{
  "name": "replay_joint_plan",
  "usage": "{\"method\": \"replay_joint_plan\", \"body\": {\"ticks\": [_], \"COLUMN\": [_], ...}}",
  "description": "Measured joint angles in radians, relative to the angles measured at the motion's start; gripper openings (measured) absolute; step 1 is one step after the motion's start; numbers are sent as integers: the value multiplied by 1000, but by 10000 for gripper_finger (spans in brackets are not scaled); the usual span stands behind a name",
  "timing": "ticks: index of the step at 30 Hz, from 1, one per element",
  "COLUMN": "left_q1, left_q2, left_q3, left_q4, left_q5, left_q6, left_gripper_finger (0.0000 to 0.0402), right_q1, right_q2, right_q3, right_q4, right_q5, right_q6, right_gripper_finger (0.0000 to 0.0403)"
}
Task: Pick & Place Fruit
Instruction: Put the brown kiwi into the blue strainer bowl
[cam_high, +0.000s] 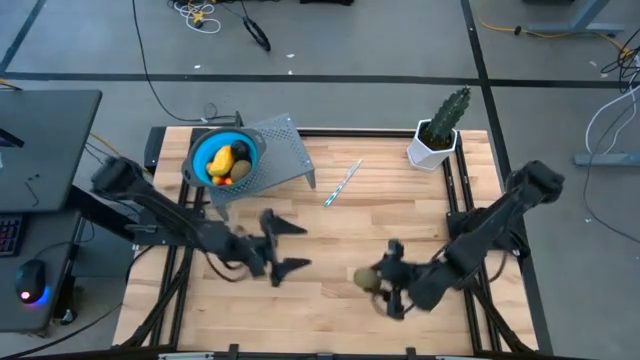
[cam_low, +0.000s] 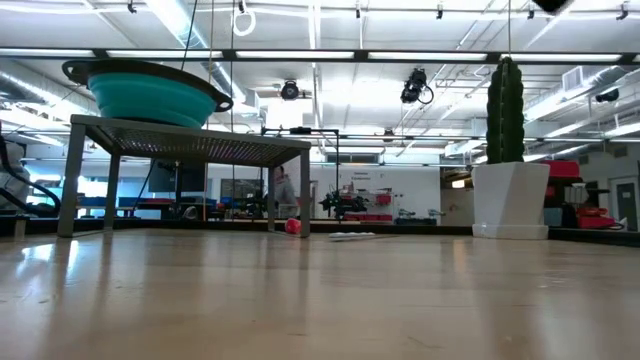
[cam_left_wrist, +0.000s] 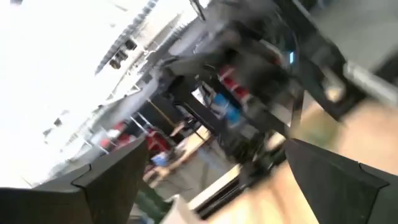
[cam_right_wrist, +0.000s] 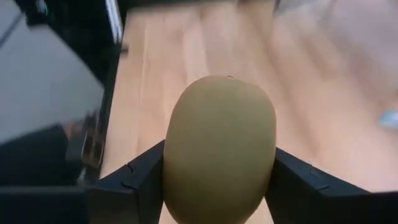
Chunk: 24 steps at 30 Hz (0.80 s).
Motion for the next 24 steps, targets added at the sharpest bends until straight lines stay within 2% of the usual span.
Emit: {"method": "replay_joint_plan", "body": {"ticks": [2, 6, 10, 14, 18, 24], "left_q1": [-1, 0, 9, 21, 28, 32], "left_q2": [85, 248, 390, 498, 549, 550], "left_q3": [63, 210, 356, 455, 507, 511], "left_q4": [1, 3, -2, -33, -29, -16], "left_q5": [-1, -13, -49, -78, -108, -108], "left_q6": [97, 228, 350, 425, 467, 454], "left_gripper_finger": [389, 389, 389, 389, 389, 389], "right_q1": [-26, -91, -152, -181, -196, -201], "right_q2": [-62, -136, -135, -128, -127, -121], "right_q3": [0, 0, 0, 0, 0, 0], "right_q4": [9, 22, 76, 122, 127, 132], "right_q5": [27, 7, -97, -134, -174, -194], "right_q6": [-62, -158, -210, -253, -286, -282], "right_gripper_finger": [224, 224, 224, 224, 224, 224]}}
